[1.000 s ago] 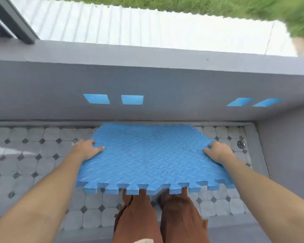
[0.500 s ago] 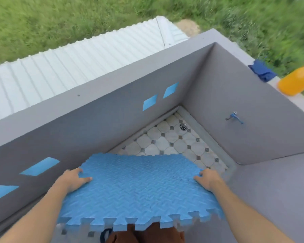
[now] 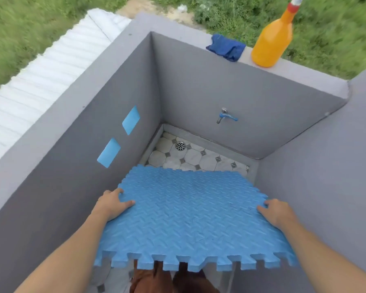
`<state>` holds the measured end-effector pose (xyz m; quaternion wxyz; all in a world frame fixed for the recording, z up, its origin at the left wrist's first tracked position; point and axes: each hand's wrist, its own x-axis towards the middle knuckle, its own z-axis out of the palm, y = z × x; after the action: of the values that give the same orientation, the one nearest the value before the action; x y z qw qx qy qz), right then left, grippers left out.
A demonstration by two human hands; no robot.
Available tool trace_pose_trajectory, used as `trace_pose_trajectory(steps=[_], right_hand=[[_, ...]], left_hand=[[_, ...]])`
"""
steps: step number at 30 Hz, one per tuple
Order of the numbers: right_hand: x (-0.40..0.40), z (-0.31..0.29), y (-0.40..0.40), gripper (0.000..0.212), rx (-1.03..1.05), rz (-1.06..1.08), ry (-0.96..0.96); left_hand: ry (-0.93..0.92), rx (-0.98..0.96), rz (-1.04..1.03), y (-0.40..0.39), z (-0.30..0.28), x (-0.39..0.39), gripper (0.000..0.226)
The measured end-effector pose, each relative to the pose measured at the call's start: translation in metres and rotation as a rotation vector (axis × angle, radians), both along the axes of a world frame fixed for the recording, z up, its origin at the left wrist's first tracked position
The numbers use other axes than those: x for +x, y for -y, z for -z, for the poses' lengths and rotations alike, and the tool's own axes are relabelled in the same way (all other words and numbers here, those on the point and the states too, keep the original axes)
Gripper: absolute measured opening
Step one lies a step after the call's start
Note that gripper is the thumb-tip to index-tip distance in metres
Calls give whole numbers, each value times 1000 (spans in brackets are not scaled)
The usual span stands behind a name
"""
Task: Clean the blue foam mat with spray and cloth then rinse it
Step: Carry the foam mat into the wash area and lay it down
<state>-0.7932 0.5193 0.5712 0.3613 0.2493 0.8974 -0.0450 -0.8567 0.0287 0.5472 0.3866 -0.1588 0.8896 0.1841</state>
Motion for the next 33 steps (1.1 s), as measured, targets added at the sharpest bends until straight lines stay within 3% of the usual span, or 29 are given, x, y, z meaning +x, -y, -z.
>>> trace_pose_trajectory(steps=[5,10,20,24,30,33], right_hand=[[-18,38,-18,44,-4,158,5],[-50,119,-23,44,31,217,-48],[-81,408,-37,50,13,356,-248],[-72,517,-26,51,-20,438,-261],[-44,618,-4,58,-94,595,-203],[-45,652,-5,63,-91,535,-198]], left_hand=[[-77,21,141,-32,36,-94,81],[-117,-4,198,-58,115,-158,88],[-299,31,200,-96,376,-219,80],[-430,57,204,-96,474,-236,96],[-292,10,192,-82,579,-235,91],[-243,10,182,-82,617,-238,97]])
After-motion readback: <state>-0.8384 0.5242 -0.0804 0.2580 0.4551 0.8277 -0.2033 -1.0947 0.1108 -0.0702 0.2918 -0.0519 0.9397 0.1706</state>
